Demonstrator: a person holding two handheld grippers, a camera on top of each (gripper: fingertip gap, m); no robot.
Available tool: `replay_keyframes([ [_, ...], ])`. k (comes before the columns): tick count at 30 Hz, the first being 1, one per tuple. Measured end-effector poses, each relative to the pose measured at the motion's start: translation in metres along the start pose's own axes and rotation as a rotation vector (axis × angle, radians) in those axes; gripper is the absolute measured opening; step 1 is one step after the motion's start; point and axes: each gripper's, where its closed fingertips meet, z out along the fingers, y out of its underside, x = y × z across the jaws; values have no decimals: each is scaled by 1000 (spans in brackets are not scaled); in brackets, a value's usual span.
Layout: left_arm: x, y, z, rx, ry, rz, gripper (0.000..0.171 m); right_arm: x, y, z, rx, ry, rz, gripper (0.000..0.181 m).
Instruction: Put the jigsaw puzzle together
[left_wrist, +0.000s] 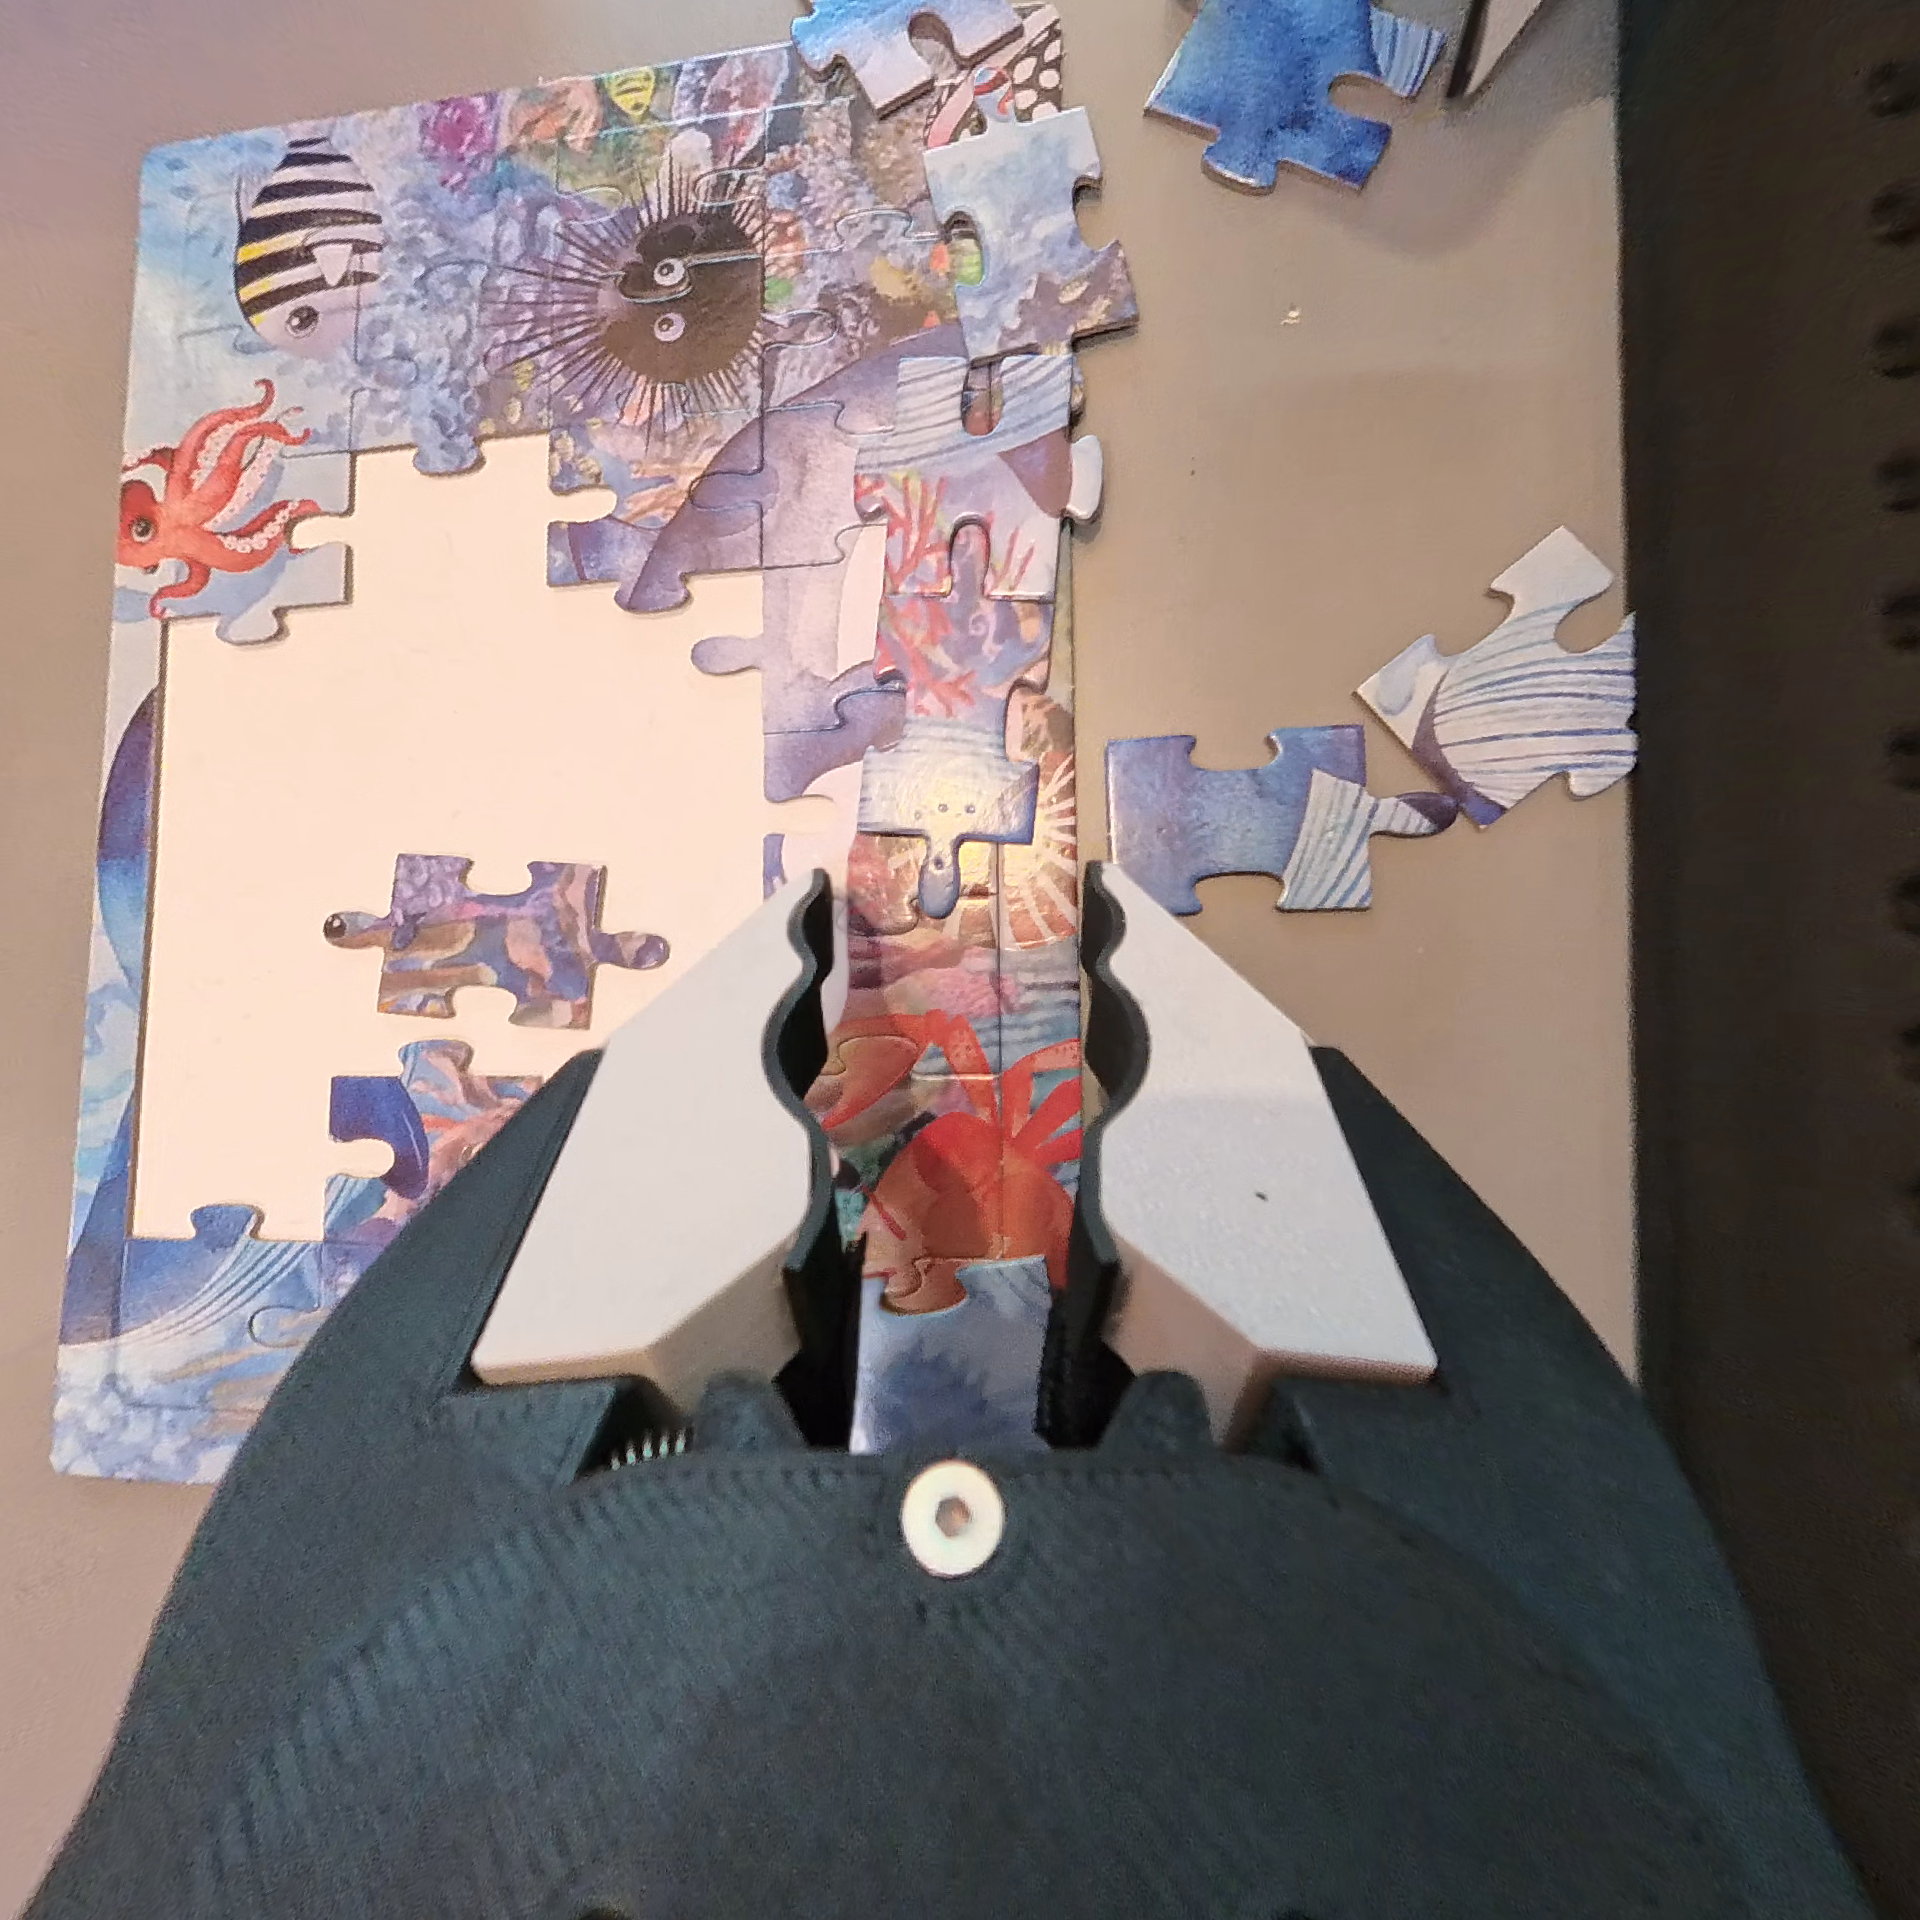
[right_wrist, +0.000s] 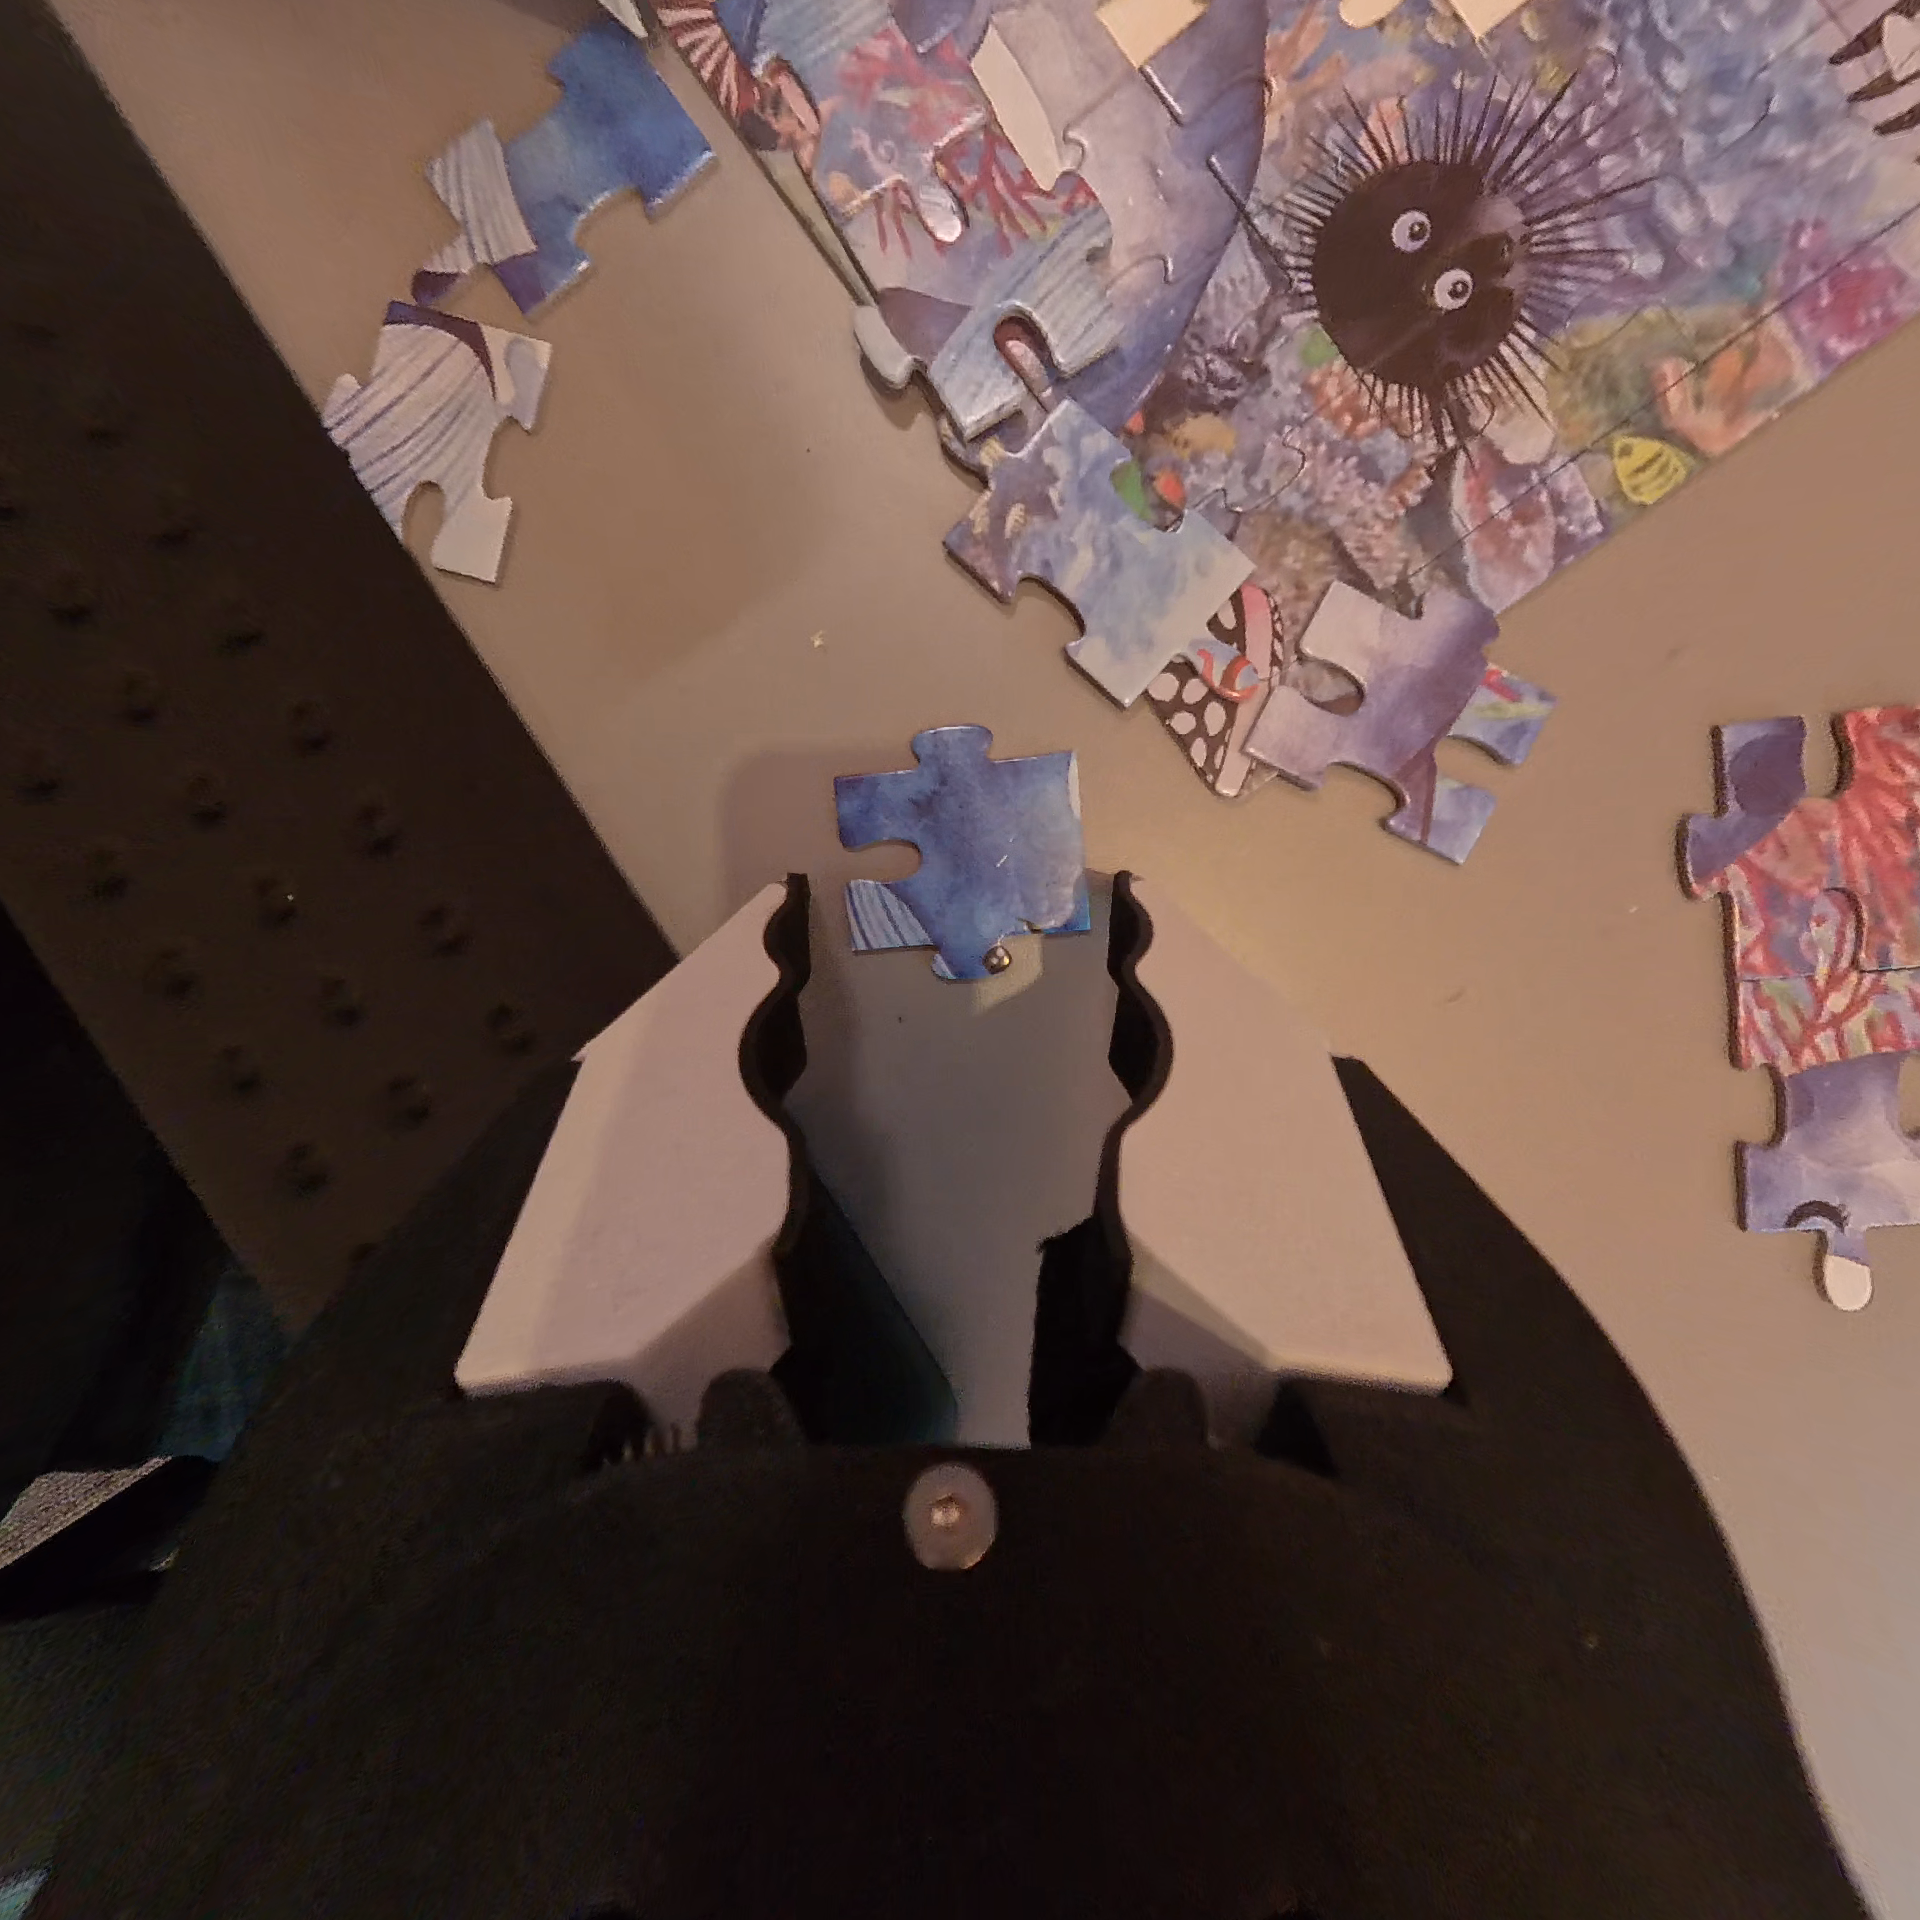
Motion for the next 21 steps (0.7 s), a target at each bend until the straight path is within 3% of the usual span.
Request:
replay_keyframes([
  [3,-1,2,-2,-8,-1,-4,49,3,-2,2,26,25,11,50],
  [6,0,5,-3,-17,4,-9,49,6,-1,2,20,46,1,31],
  [21,-5,17,-11,-51,-4,-27,56,15,4,-2,17,66,5,30],
])
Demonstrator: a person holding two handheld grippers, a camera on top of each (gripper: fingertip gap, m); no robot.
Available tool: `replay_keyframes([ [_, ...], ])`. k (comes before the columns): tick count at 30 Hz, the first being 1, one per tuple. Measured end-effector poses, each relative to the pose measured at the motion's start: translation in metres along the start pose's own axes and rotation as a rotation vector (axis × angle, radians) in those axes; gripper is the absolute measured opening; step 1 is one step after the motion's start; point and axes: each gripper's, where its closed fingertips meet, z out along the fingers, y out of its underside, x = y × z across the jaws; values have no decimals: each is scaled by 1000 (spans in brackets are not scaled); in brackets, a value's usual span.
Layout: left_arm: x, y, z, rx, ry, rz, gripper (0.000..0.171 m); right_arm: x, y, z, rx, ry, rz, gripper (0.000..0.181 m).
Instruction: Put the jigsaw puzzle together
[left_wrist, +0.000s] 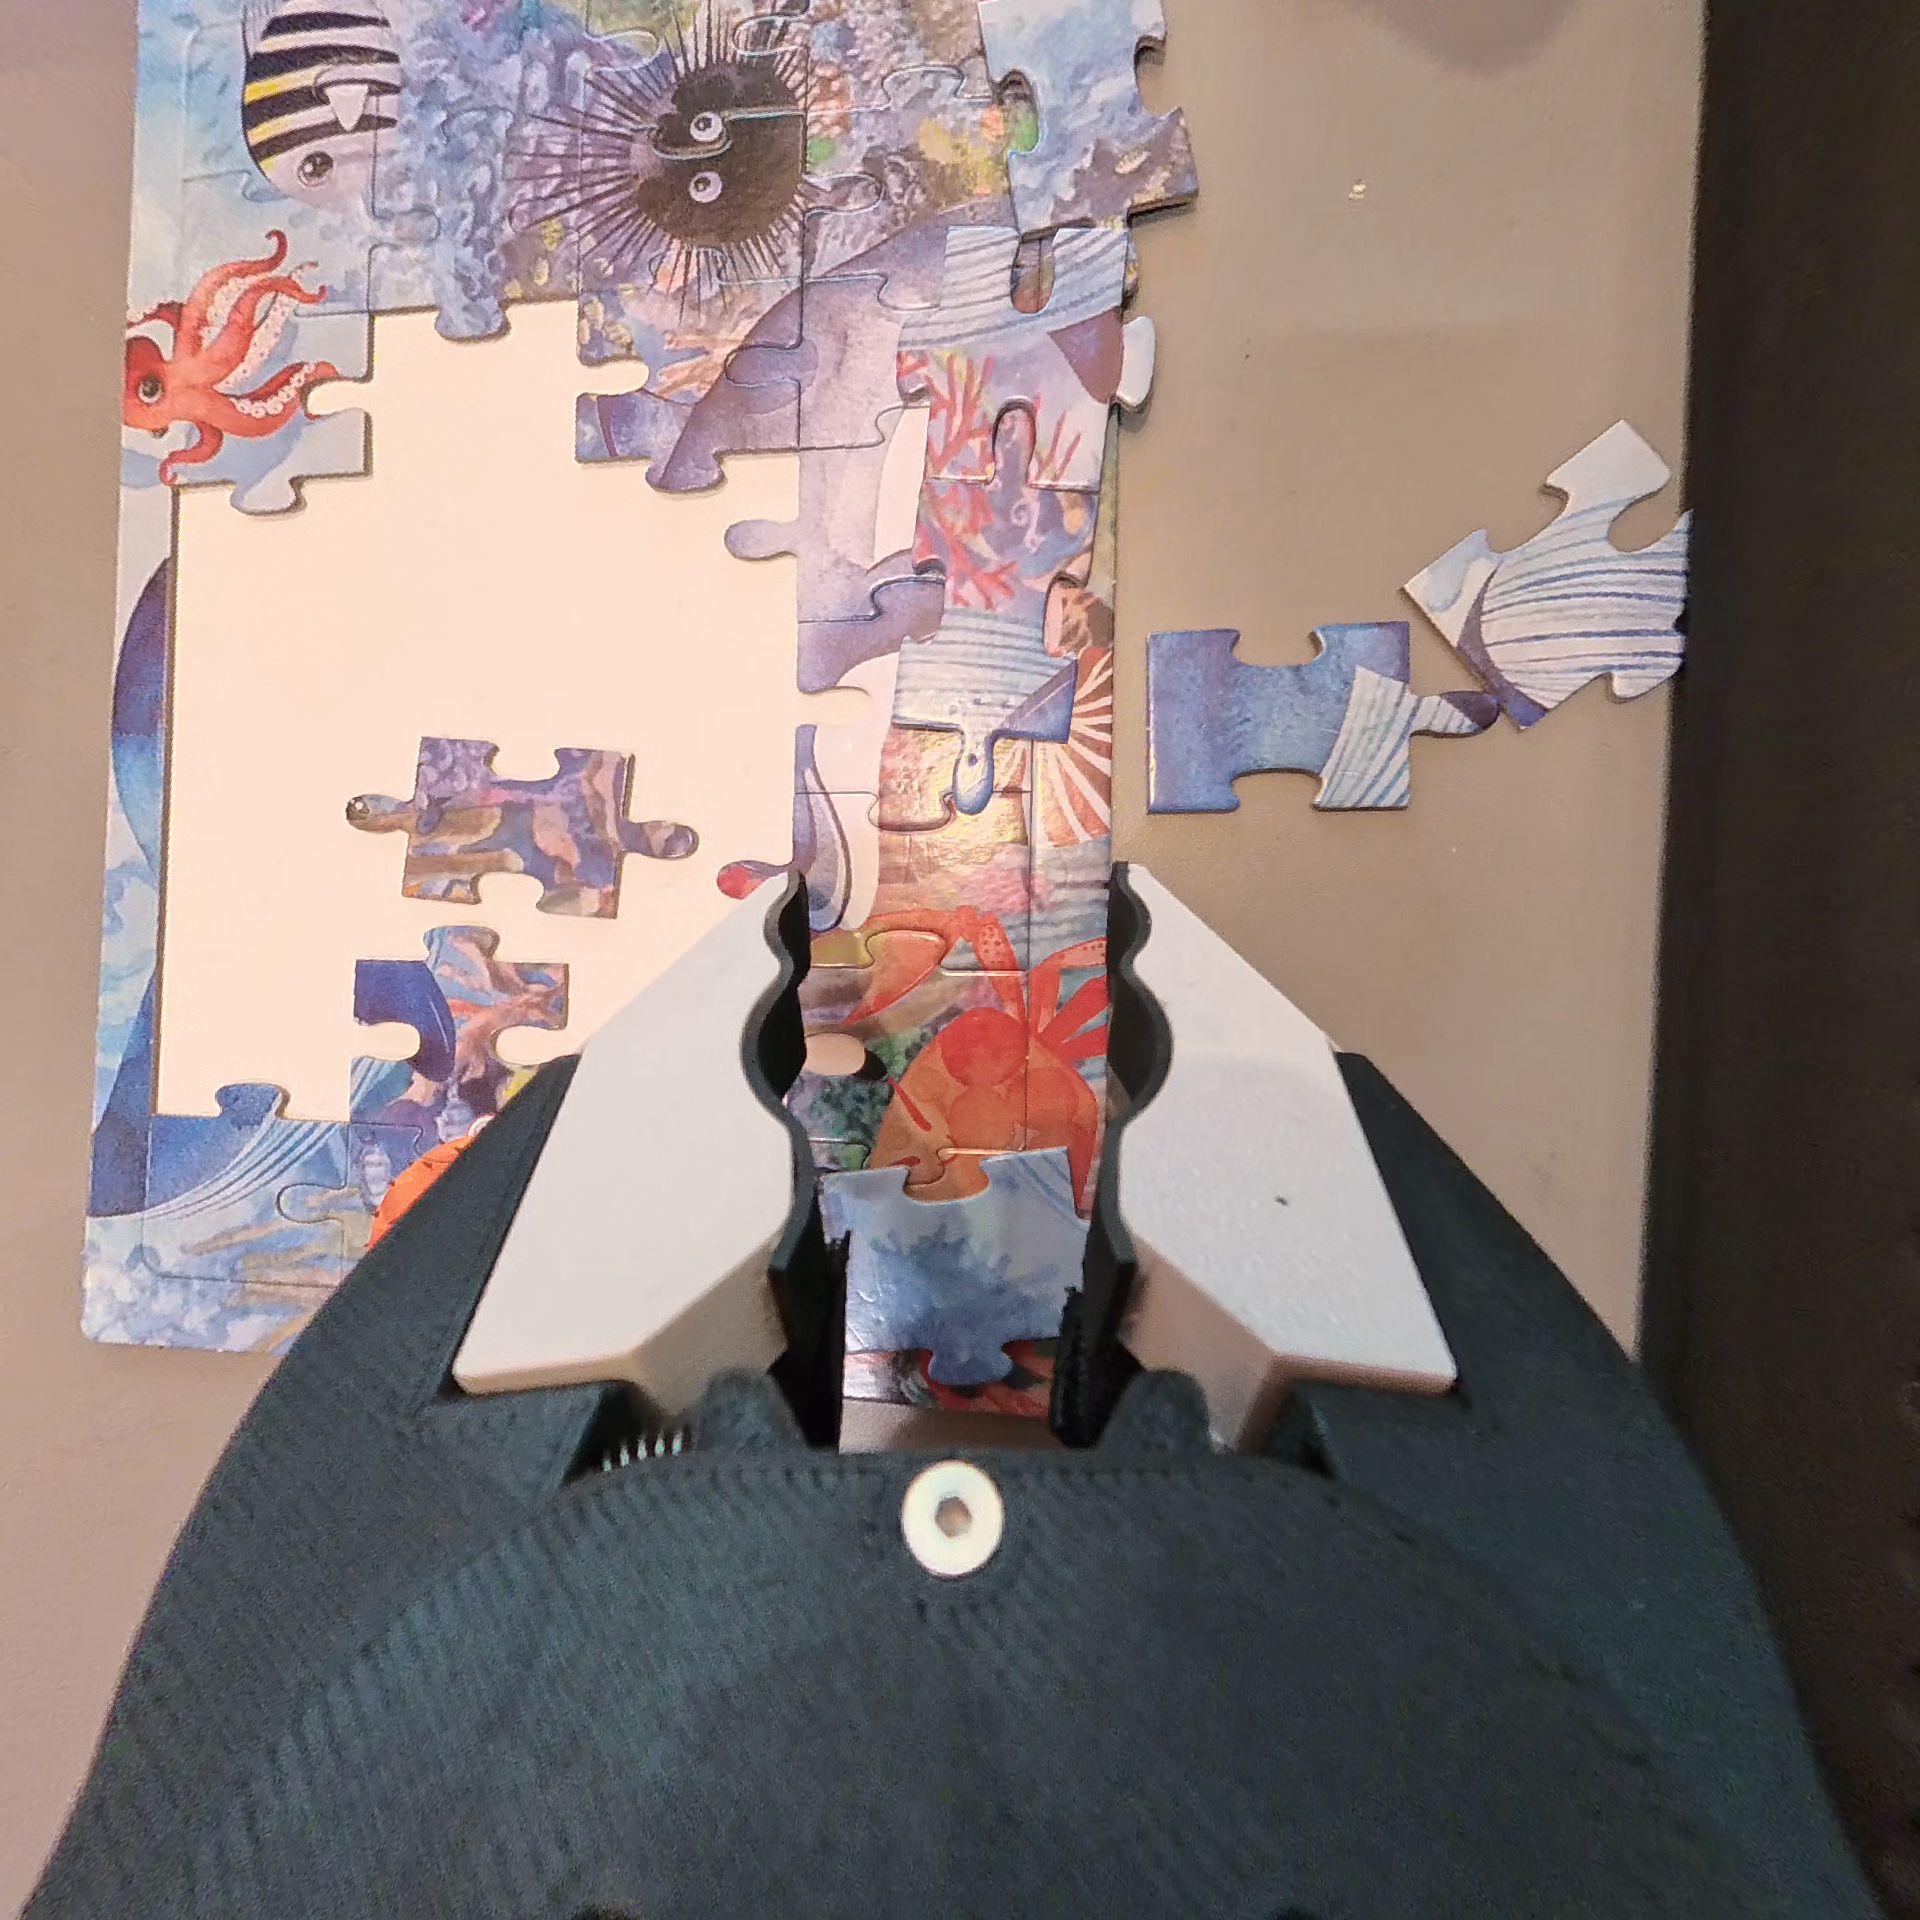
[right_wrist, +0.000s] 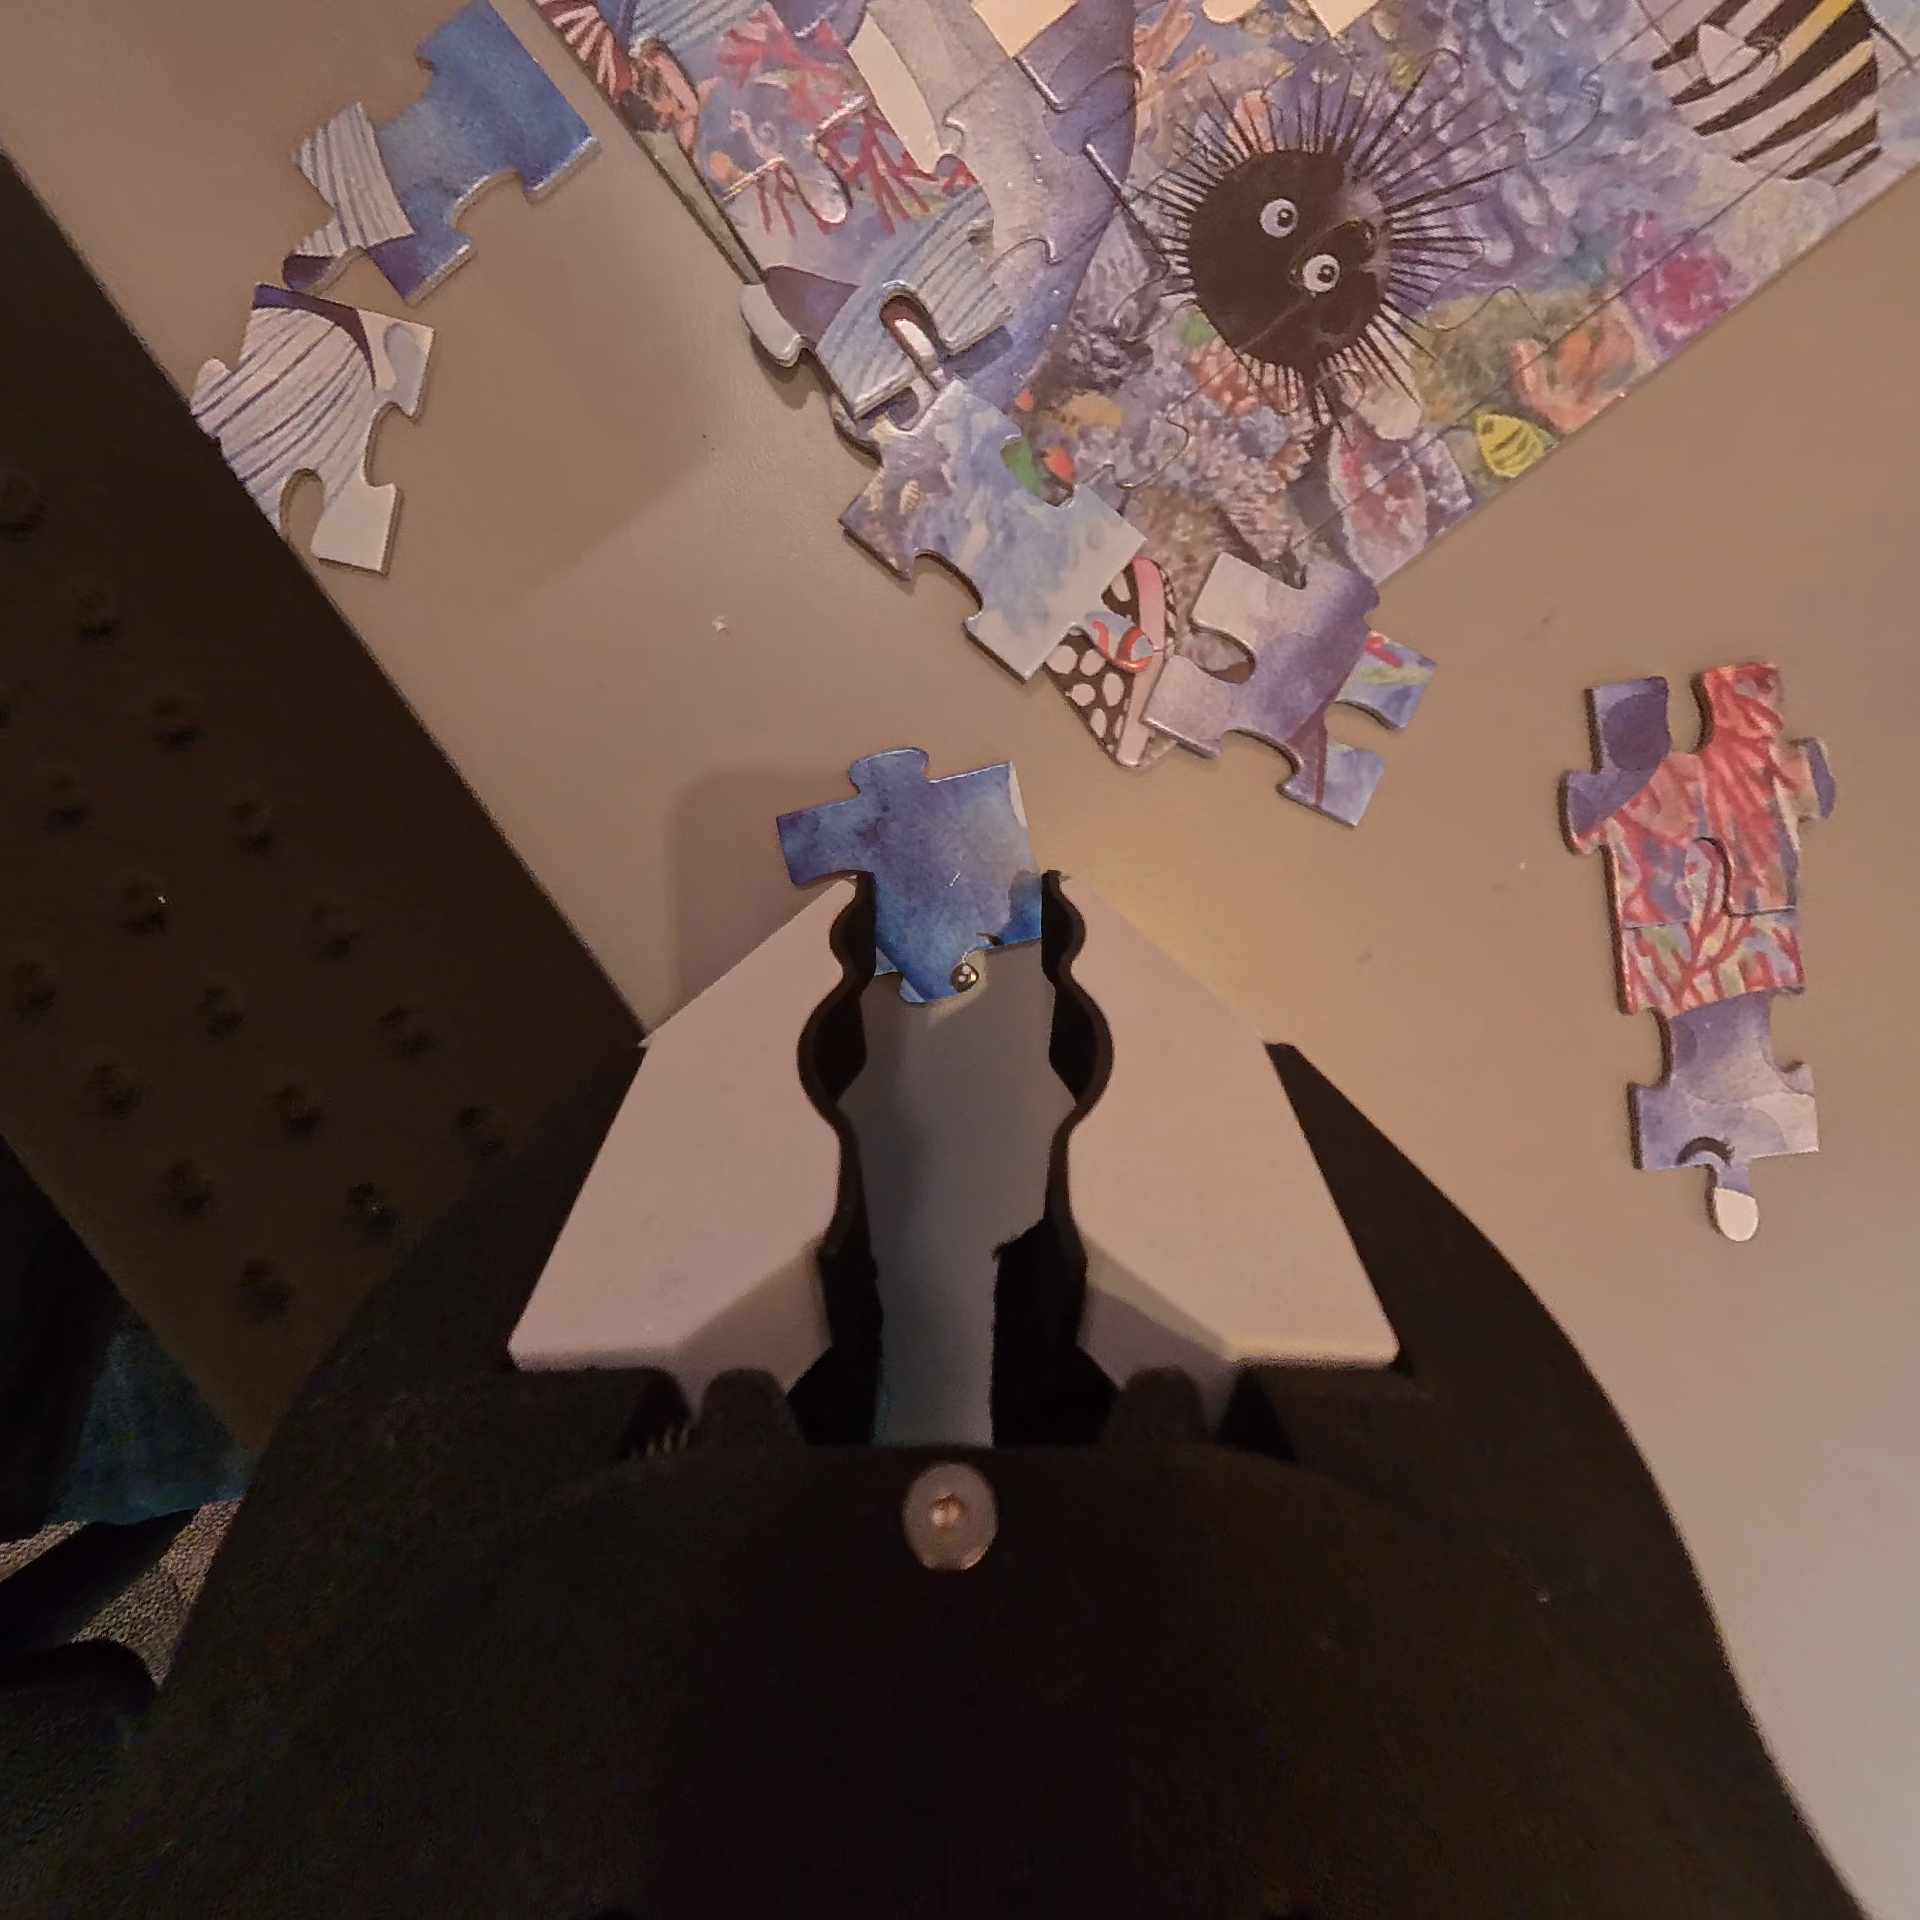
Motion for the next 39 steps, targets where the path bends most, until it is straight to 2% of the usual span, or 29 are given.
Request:
replay_keyframes([
  [9,0,6,-2,-10,31,-51,57,49,22,-15,2,93,97,30],
  [13,-3,9,-3,-12,30,-66,58,55,25,-16,12,74,114,30],
  [17,-4,9,-3,-14,31,-67,58,61,22,-22,33,61,133,38],
  [23,-4,9,-3,-14,30,-65,58,108,17,-36,102,166,189,46],
  [29,-4,8,-2,-12,31,-65,58,137,25,-20,51,158,175,41],
  [35,-4,8,-2,-7,35,-65,59,148,24,-16,60,113,156,25],
  [39,-4,7,-2,-7,36,-64,59,148,24,-17,73,94,133,23],
])
